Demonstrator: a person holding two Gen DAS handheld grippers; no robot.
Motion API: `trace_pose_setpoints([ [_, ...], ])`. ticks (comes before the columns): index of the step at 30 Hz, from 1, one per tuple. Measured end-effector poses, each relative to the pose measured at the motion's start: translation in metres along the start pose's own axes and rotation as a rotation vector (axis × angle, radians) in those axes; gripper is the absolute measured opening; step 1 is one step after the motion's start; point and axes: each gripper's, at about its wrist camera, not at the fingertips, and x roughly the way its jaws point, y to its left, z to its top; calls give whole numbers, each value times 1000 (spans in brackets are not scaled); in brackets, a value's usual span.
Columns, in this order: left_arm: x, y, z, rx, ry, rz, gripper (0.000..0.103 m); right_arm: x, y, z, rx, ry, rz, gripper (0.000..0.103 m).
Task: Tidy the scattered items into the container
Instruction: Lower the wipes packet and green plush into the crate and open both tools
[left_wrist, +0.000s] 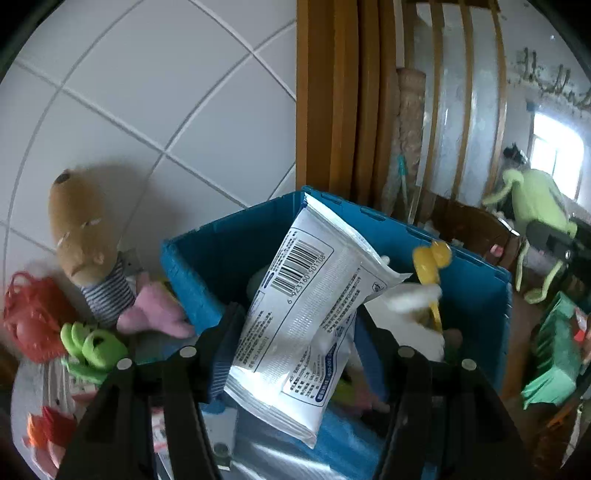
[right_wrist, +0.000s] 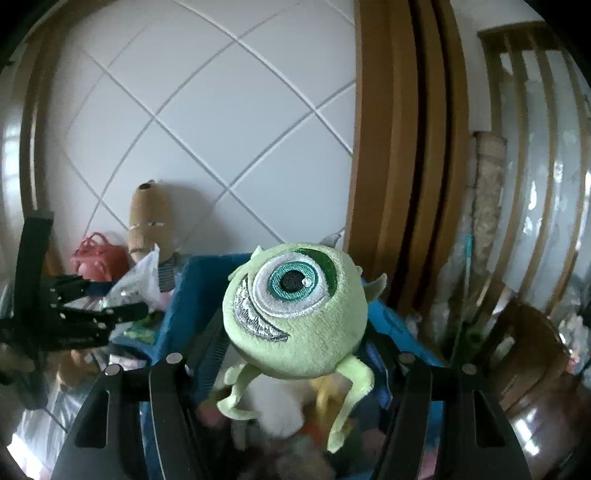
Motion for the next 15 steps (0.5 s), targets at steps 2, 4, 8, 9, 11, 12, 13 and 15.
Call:
trace_pose_setpoints([
  [2,17,-5,14,-19,11,7,59,21,-12,16,-13,2,10,65],
  [4,36,-9,25,-53,28,0,59,44,-23,26,-9,14,41,65],
  [8,66,-13,36,-80,53,23,68,83,-41,35,-18,46,91,75],
  [9,71,-13,37,-80,59,36,84,91,-44,35,-24,55,89,83],
  [11,76,-15,35,-68,63,68,100,103,-48,33,-36,66,83,103],
  [12,77,-16,34,-60,60,83,100,107,-49,31,-41,66,83,103],
  [13,78,-16,33,-57,62,89,100,110,-51,29,-40,71,86,103],
  [15,80,-16,30,-56,75,91,100,115,-56,27,-36,81,91,103],
])
